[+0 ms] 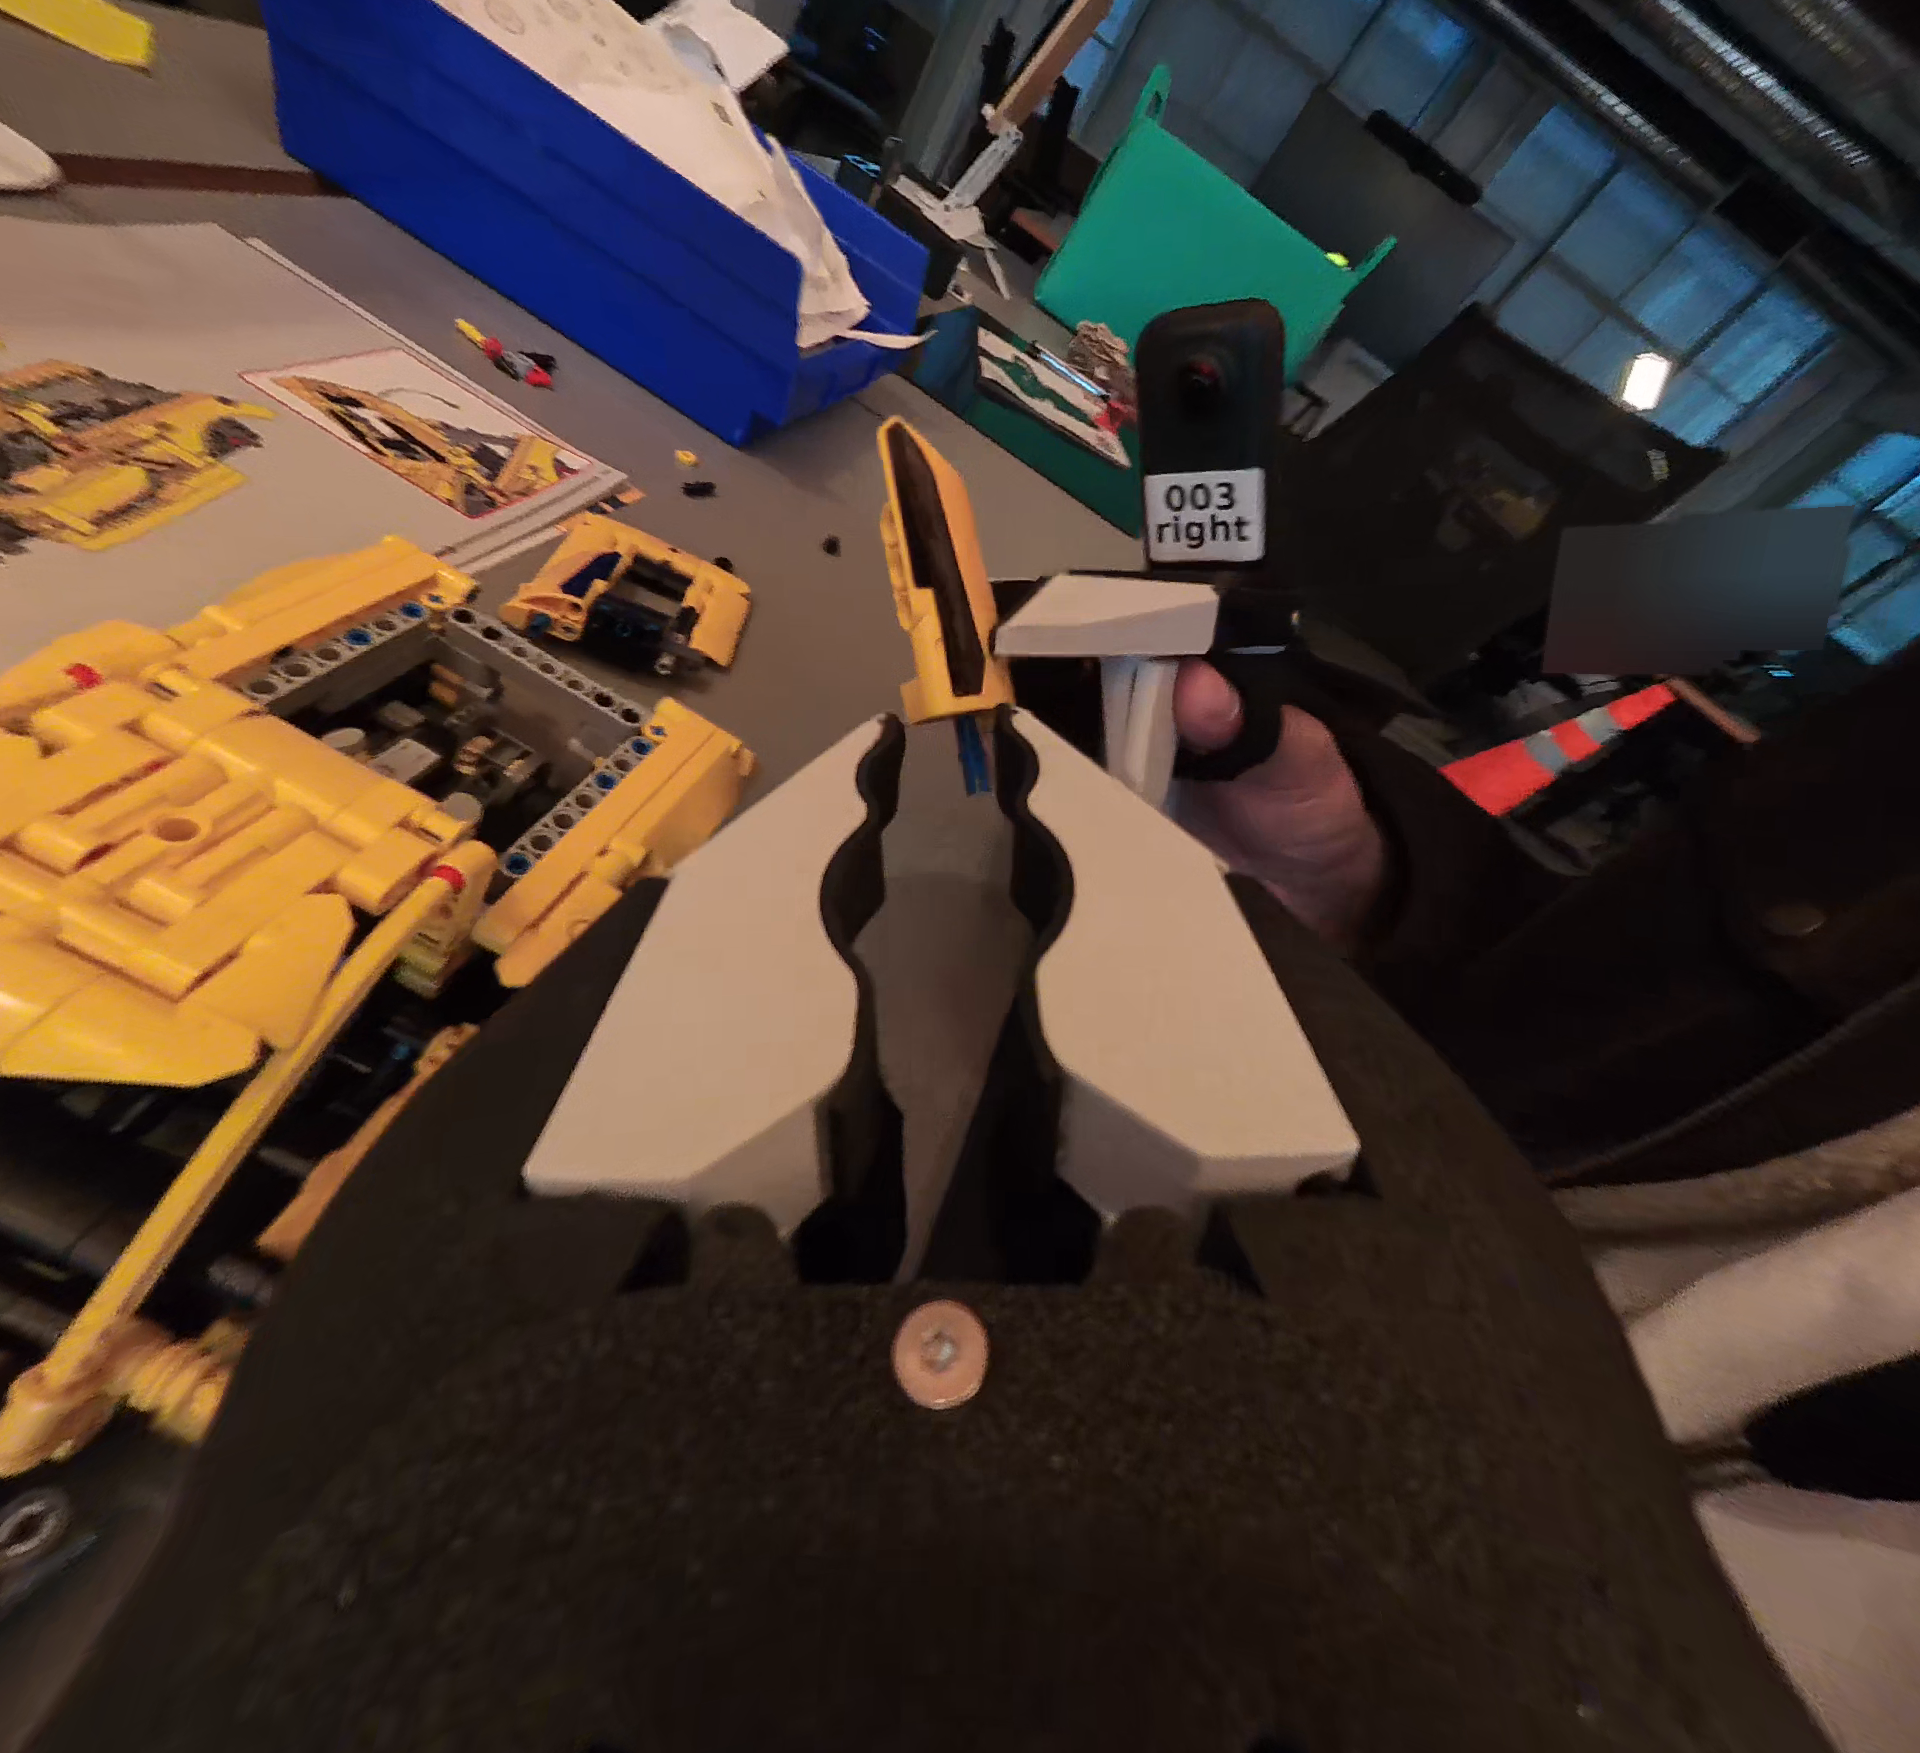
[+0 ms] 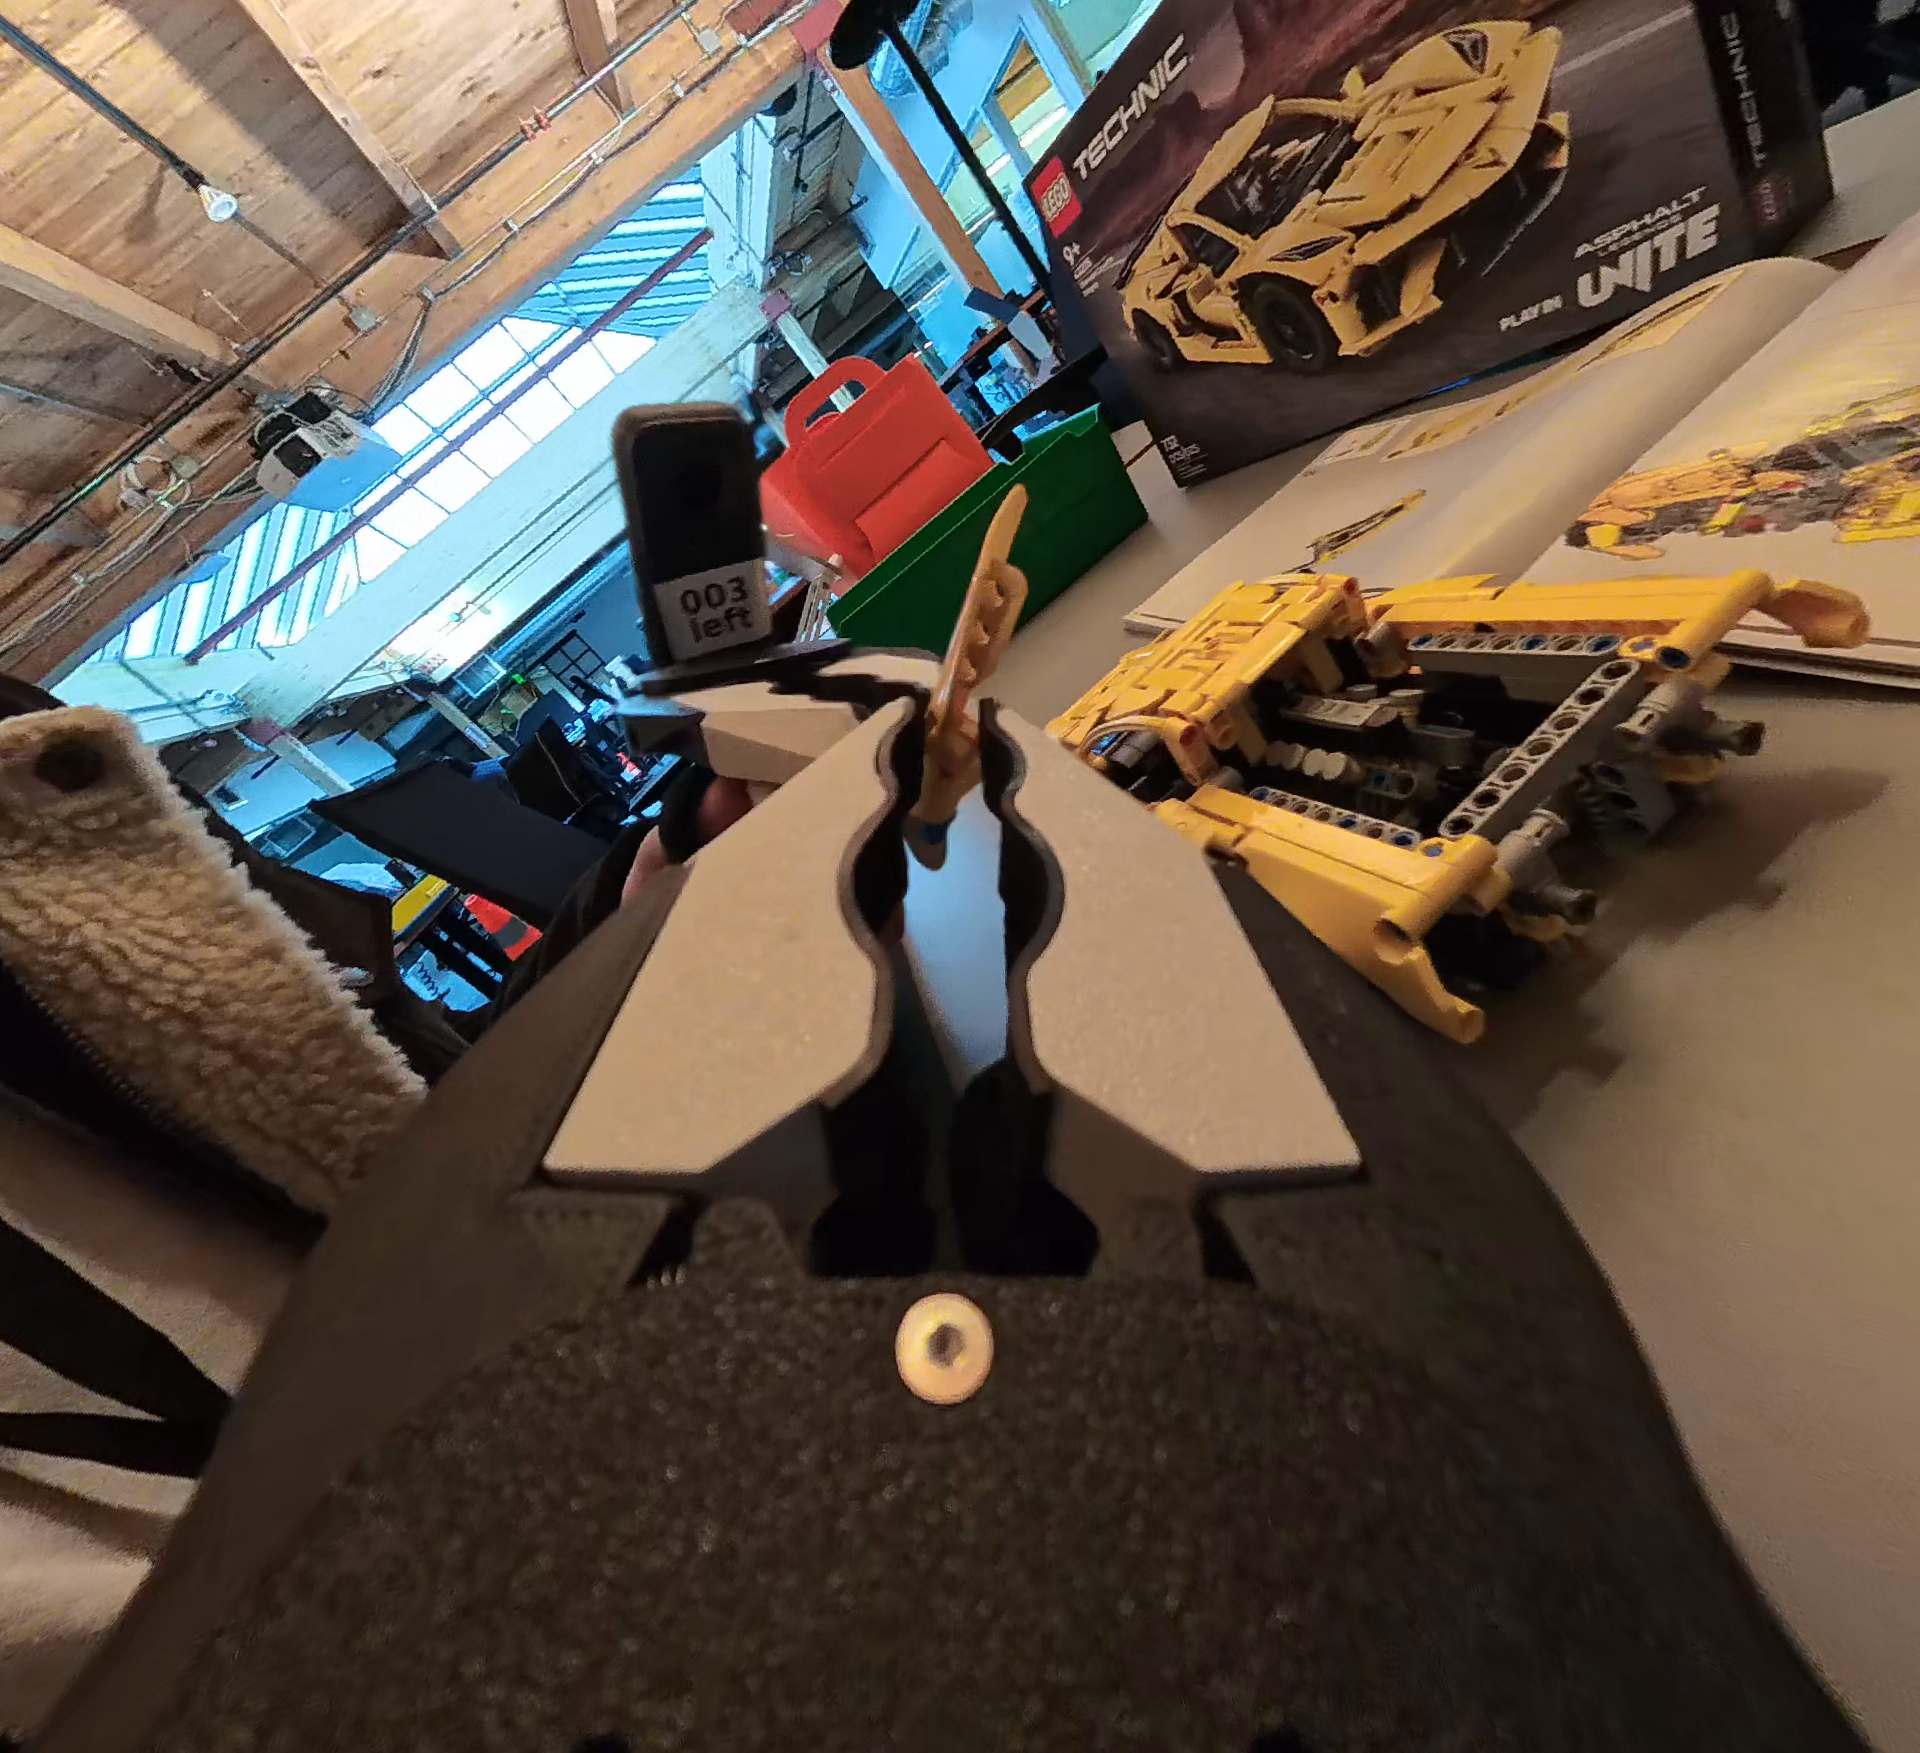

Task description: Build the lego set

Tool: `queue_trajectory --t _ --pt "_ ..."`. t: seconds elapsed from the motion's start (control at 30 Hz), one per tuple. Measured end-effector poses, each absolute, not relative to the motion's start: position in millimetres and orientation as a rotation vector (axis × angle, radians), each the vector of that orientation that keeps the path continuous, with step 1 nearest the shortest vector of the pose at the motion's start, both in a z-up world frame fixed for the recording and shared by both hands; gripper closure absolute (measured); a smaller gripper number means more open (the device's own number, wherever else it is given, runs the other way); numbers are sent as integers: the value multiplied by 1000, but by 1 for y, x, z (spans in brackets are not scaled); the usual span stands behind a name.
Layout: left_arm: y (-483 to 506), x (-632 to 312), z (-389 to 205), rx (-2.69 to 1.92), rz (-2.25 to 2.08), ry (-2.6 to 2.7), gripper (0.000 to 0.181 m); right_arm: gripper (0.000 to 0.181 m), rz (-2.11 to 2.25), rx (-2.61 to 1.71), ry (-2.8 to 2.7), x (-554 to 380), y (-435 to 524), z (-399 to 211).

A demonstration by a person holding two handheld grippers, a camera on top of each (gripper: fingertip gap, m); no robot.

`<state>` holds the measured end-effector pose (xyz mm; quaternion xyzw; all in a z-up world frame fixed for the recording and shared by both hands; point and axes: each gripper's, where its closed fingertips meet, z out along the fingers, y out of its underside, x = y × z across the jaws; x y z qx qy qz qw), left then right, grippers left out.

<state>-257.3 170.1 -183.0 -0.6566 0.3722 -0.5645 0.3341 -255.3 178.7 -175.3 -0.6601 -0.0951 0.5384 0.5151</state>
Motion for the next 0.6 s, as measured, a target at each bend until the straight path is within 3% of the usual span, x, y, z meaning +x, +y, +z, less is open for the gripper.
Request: queue_trajectory --t 0.3,0.43,0.6 --pt "161 -242 -201 -1704 -1239 1064 157 172 1377 -1553 -76 -238 187 -175" --pt "164 -239 -196 -1668 -1164 1063 176 171 1370 -1562 -98 -241 185 -176" --pt "173 -245 -190 -1683 -1208 985 177 172 1410 -1564 -82 -242 185 -176"
